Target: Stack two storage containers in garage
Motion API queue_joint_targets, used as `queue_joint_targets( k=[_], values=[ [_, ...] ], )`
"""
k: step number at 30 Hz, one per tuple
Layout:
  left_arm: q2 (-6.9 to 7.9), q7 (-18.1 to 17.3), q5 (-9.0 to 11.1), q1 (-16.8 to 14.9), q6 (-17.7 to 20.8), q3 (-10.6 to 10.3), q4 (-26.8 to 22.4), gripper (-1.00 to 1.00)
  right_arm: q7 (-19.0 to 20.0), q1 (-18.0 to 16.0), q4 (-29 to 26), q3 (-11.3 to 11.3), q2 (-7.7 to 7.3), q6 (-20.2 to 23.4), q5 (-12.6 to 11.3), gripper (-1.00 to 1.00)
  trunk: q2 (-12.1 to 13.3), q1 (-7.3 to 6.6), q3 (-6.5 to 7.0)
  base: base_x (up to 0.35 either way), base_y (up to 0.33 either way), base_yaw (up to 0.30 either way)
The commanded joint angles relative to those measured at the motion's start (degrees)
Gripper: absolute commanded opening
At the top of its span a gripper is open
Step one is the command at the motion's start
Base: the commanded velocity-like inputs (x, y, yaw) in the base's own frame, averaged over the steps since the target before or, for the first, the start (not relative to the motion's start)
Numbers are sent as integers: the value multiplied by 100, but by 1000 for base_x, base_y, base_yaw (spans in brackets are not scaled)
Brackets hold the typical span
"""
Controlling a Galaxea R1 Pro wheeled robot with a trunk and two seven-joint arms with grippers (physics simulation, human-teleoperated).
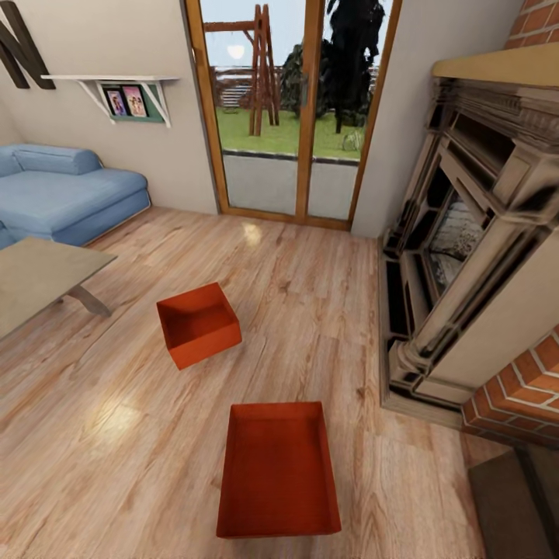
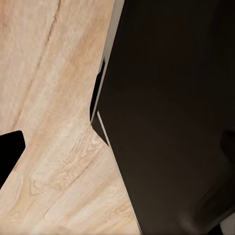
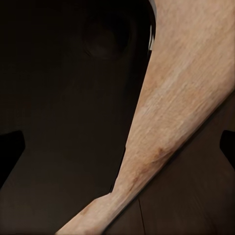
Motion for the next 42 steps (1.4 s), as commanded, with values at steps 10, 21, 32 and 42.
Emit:
queue_joint_targets(
  k=[10, 21, 32, 42],
  values=[
    [-1, 1, 14, -2, -14, 26, 2, 100, -3, -4, 14, 48, -5, -27, -49, 100, -2, 0, -96, 0, 0, 0],
    [-1, 1, 15, -2, -14, 26, 2, 100, -2, -4, 14, 48, 1, -27, -47, 100, -2, 0, -197, 0, 0, 0],
    [-1, 1, 15, -2, -14, 26, 2, 100, 4, -4, 14, 48, 2, -28, -43, 100, -2, 0, -258, 0, 0, 0],
    [-1, 1, 13, -2, -14, 26, 2, 100, 5, -4, 14, 48, 0, -33, -37, 100, -2, 0, -259, 0, 0, 0]
  ],
)
